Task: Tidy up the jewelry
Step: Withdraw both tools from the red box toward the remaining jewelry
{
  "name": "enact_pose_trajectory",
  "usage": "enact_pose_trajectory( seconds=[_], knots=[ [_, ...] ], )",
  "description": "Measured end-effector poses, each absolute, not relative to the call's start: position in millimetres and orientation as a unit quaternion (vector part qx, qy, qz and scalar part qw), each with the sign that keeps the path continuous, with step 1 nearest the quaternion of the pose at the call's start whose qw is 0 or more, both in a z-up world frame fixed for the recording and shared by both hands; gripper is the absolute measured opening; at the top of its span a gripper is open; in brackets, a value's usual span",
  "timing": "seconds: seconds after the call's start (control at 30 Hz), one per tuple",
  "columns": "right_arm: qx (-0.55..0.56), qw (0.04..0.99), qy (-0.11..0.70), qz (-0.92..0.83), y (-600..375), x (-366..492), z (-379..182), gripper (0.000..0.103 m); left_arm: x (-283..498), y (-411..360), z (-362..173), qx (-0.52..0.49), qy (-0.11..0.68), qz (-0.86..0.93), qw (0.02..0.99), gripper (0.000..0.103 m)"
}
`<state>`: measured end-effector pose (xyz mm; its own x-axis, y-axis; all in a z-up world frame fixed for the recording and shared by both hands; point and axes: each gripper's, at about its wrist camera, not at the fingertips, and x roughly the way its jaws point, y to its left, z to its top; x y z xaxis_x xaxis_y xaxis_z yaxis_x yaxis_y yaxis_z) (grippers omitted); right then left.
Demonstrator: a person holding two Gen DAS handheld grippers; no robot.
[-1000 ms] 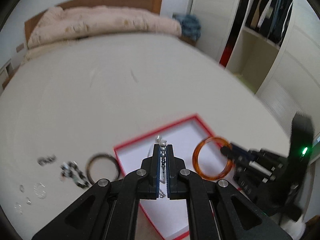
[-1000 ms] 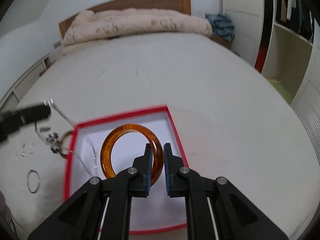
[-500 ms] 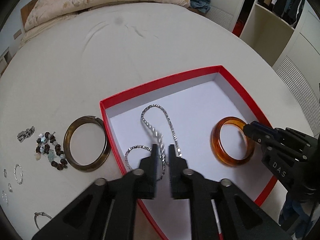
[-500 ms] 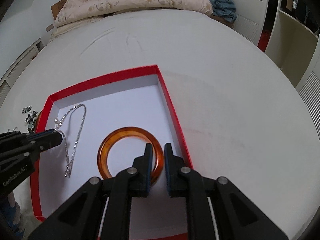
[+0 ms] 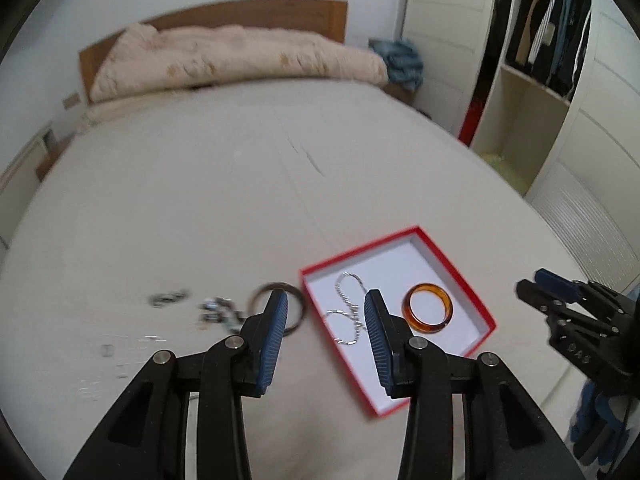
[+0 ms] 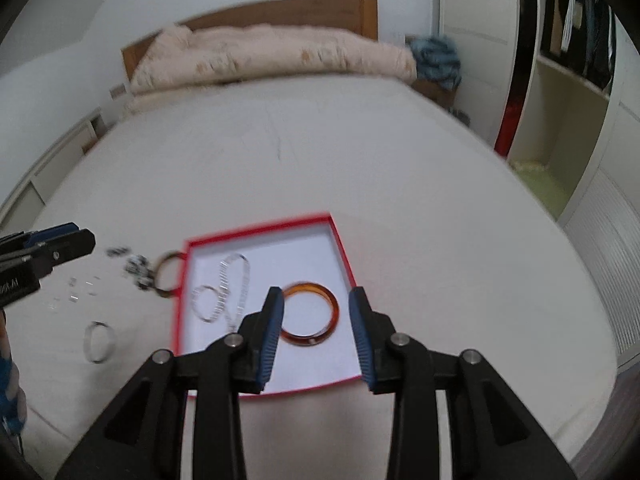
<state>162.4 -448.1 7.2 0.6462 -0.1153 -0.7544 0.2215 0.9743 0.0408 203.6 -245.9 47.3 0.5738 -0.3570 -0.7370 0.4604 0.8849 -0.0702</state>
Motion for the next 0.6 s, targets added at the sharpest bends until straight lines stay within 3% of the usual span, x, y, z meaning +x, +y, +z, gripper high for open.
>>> enact_pose_trajectory(
  seconds=[0.13, 0.37, 0.6],
  knots=[
    [0.057, 0.927, 0.363, -0.080, -419.3, 125.6, 72.5, 0.032, 179.5, -204.6, 106.1, 0.074, 0.357, -0.217, 0.906, 0.062],
    [0.051, 0.954, 0.292, -0.049, -368.6, 68.9, 150.5, 0.032, 118.4, -113.0, 181.3, 0.066, 0.283, -0.177, 0.940, 0.065],
    [0.056, 0.960, 0.276, 0.004, -332.9, 50.0, 168.2, 0.032, 96.8, -37.5, 182.1, 0.056, 0.274, -0.107, 0.954, 0.065]
  ],
)
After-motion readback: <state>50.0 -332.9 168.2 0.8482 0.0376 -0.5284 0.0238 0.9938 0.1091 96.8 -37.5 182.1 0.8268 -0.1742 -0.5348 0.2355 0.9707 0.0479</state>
